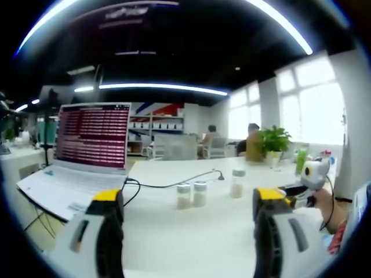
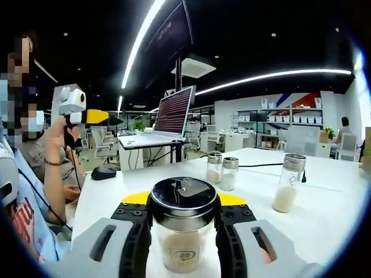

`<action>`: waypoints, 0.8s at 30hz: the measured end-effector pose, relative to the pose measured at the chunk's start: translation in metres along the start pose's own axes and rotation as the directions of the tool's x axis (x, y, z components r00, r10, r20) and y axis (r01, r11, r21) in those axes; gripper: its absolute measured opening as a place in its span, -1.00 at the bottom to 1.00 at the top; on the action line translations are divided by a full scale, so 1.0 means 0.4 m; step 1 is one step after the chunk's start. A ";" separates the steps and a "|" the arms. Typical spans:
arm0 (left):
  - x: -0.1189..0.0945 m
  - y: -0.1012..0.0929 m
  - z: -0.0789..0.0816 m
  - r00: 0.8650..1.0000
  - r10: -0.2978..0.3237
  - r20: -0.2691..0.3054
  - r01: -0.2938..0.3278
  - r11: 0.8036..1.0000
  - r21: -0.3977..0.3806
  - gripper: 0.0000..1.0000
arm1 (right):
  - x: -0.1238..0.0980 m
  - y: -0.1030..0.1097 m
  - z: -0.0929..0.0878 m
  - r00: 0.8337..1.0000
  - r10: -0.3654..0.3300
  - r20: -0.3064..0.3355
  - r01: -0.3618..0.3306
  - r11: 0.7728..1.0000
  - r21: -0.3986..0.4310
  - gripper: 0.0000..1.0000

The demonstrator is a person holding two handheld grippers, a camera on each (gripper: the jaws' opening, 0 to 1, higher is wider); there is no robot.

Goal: Rotate the seasoning bottle until the label or dispensing opening points toward the visible target arrow and the bottle remains upright within the marked orientation range

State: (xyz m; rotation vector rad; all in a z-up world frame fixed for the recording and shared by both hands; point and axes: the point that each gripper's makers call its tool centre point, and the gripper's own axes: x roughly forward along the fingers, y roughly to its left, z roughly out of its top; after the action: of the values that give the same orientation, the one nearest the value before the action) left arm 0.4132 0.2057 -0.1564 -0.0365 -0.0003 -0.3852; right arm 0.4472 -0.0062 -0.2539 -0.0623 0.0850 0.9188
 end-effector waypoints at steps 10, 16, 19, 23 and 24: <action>-0.002 -0.001 -0.001 1.000 0.003 0.002 -0.003 1.000 -0.004 0.96 | 0.000 -0.003 0.000 0.999 -0.045 0.021 0.045 0.999 0.007 -0.18; -0.002 0.001 0.001 1.000 0.003 0.002 -0.003 1.000 -0.004 0.96 | 0.000 -0.004 -0.001 0.997 -0.075 0.026 0.074 0.997 0.011 -0.18; -0.001 0.000 -0.001 1.000 0.004 0.002 -0.004 1.000 -0.005 0.96 | 0.001 -0.005 -0.003 0.996 -0.086 0.018 0.086 0.996 0.012 -0.18; -0.001 -0.002 0.000 1.000 0.001 0.003 -0.001 1.000 -0.001 0.96 | 0.002 -0.007 -0.005 0.994 -0.108 0.013 0.108 0.994 0.013 -0.18; -0.001 -0.002 0.000 1.000 0.001 0.003 -0.001 1.000 -0.001 0.96 | 0.002 -0.008 -0.005 0.993 -0.116 0.014 0.116 0.993 0.013 -0.18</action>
State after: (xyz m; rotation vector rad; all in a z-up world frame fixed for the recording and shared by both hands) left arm 0.4126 0.2049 -0.1563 -0.0383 -0.0034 -0.3846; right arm 0.4501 -0.0074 -0.2561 -0.0492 0.0726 0.8027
